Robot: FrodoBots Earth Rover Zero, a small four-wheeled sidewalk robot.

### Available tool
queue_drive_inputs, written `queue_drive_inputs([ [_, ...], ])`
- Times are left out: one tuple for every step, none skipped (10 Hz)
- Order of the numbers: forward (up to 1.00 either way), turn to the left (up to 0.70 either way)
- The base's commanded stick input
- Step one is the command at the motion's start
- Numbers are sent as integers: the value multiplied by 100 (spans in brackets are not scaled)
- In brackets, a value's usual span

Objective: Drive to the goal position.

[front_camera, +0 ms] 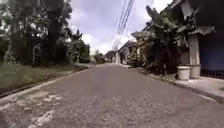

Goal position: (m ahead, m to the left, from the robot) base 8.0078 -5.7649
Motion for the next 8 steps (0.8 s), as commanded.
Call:
queue_drive_inputs([
  [70,0],
  [70,0],
  [70,0],
  [70,0],
  [70,0],
  [70,0],
  [70,0],
  [70,0],
])
